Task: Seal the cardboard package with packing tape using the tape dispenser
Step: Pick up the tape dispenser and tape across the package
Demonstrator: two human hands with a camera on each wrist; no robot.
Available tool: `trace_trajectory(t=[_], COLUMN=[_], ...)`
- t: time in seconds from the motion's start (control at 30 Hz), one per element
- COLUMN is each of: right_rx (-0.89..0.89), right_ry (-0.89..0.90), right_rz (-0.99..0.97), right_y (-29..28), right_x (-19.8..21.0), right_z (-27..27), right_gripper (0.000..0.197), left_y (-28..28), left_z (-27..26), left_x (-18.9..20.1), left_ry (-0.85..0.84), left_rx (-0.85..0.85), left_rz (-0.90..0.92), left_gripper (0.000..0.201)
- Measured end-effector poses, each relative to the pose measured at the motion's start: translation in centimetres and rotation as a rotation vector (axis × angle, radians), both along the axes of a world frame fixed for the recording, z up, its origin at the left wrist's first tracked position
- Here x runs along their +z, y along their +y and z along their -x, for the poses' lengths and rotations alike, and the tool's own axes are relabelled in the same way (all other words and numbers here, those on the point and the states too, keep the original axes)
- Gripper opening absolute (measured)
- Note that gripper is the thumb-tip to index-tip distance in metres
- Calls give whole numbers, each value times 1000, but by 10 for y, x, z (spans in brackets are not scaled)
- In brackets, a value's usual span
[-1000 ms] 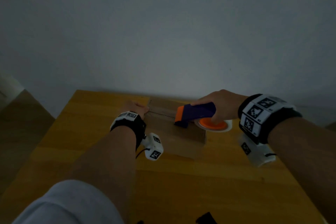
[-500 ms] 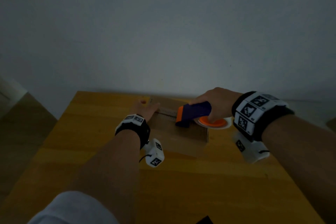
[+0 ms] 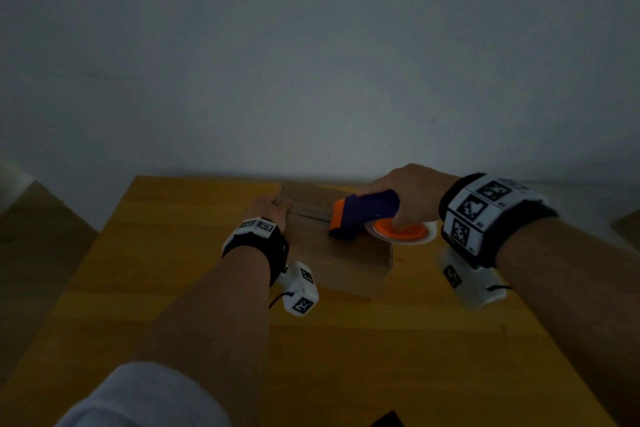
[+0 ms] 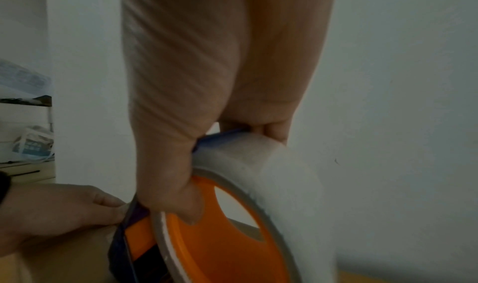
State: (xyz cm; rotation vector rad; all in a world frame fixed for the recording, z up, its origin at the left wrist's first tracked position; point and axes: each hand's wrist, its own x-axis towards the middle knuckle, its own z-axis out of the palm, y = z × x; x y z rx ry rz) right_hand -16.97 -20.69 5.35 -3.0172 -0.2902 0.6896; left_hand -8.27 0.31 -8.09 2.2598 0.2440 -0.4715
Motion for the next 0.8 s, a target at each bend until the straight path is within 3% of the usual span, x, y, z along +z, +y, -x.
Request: trace_trajectory(t=[0.17, 0.23, 0.37, 0.43, 0.57, 0.63, 0.8], right_rx=[15, 25, 20, 13, -23, -26, 6], right_ry=[-66, -88, -70, -53, -31, -25, -37], right_rz=[-51, -92, -107, -107, -95, -87, -68], right_y=[15, 24, 36, 36, 29, 27, 27], right_x=[-4, -7, -6, -3, -1, 0, 0], right_z=[-9, -16, -31, -34, -32, -32, -34], right_gripper=[65, 61, 45, 43, 63, 68, 68], left_y=[12, 21, 23, 9, -13, -8, -3], left_z=[-21, -32, -44, -39, -15, -10, -11], left_x=[4, 9, 21, 27, 16, 6, 5], left_ry=[-9, -50, -246, -388, -419, -421, -347], left_rx=[71, 67, -116, -145, -300, -296, -561], left_rz=[75, 26, -284, -384, -385, -393, -515], left_gripper=[46, 40, 42, 28, 21, 32, 50])
